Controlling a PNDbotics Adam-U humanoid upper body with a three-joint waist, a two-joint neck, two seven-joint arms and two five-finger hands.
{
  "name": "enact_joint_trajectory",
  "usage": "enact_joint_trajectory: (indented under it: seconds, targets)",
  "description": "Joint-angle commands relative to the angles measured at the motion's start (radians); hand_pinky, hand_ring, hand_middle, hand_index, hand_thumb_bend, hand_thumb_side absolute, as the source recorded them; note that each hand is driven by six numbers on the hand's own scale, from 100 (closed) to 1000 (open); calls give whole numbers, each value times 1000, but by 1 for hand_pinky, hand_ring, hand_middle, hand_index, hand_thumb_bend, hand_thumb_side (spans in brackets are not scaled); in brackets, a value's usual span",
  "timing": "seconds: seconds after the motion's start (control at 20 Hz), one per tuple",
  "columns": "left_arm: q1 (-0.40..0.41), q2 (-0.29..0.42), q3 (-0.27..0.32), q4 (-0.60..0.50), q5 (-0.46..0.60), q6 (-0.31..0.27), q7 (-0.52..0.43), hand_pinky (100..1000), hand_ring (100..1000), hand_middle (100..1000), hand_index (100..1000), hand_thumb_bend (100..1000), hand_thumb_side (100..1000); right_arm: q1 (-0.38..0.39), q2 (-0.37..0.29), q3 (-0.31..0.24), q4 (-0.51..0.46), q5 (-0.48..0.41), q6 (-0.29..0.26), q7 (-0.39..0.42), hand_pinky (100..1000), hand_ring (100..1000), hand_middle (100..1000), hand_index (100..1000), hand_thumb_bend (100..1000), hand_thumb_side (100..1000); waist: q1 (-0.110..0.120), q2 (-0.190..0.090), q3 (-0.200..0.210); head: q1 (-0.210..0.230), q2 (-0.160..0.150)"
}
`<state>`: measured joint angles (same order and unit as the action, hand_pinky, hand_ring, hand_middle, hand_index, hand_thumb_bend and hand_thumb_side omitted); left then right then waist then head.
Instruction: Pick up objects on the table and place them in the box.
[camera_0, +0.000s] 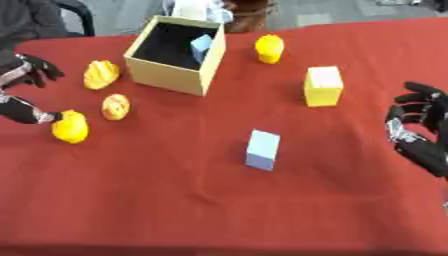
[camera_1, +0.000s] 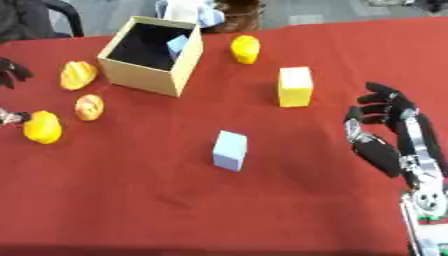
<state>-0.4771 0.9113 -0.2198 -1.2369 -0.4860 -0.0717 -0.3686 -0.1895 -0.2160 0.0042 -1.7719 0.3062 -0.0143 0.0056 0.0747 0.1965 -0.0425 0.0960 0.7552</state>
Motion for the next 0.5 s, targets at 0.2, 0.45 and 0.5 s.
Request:
enact_joint_trajectory:
  seconds: [0.2,0.45,0.5]
  targets:
    - [-33,5,10,26,-6,-12,-116,704,653,685,823,541,100,-9,-18,0,-11,2,-2,4,652,681,670,856,100,264,13,-30,4,1,2]
    - [-58,-31,7,58,-58,11,-136,719,680,735,866,575,108,-8,-17,-1,-10,2,-2,3,651,680,669,856,100,264,12,-29,2,5,2]
    - [-62,-40,5,69,-74,16,-128,722,685,740,867,579,109,-9,-17,-1,-11,2,-2,3,651,680,669,856,100,264,11,-29,1,6,2]
